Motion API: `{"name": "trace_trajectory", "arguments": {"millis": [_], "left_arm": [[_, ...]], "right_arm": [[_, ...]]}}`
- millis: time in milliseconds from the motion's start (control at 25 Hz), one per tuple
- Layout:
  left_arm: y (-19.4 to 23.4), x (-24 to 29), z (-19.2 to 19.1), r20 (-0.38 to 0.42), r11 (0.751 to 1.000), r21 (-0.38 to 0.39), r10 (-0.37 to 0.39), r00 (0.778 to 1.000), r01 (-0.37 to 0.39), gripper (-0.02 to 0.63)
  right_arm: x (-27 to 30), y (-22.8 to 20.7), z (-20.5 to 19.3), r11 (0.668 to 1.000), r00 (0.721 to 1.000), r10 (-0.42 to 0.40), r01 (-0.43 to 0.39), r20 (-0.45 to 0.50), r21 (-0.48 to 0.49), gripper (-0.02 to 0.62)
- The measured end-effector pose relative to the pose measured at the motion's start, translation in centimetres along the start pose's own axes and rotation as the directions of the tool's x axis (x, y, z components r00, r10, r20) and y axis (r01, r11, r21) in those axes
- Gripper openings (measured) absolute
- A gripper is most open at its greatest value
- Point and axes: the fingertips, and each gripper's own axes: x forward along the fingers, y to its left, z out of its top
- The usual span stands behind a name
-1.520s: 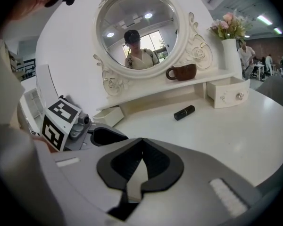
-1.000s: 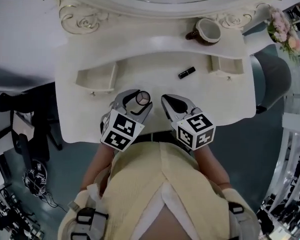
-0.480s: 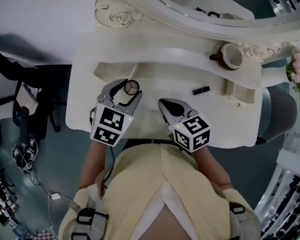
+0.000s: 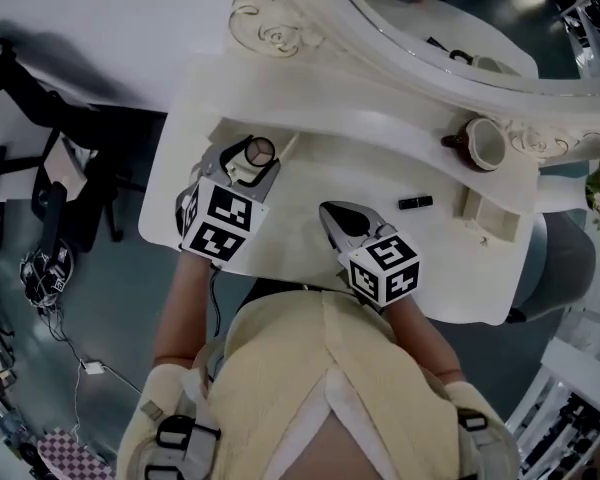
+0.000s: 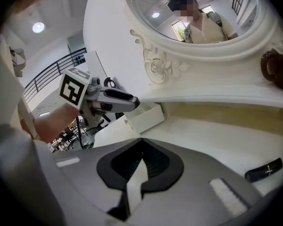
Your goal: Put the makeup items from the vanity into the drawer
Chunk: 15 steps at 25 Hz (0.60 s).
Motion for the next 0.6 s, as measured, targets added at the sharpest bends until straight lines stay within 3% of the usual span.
{"name": "trace_trajectory", "arguments": {"millis": [160,600], "left_arm": [[1.1,0.8,-0.7,-0.052,1.000,0.015,0.009,0.999,-0.008,0.229],[1.6,3.0,-2.7,-0.226,0.997,0.032,-0.066,0.972,0.075,0.230]], "right_arm": [[0.6,0.2,-0.3,1.000,0.999,0.025,-0.025,-0.020,-0.009,0.000],[0.9,-0.4,-0.5,0.999,0.999,0.032,-0.033,-0.038,-0.003,0.000]]}}
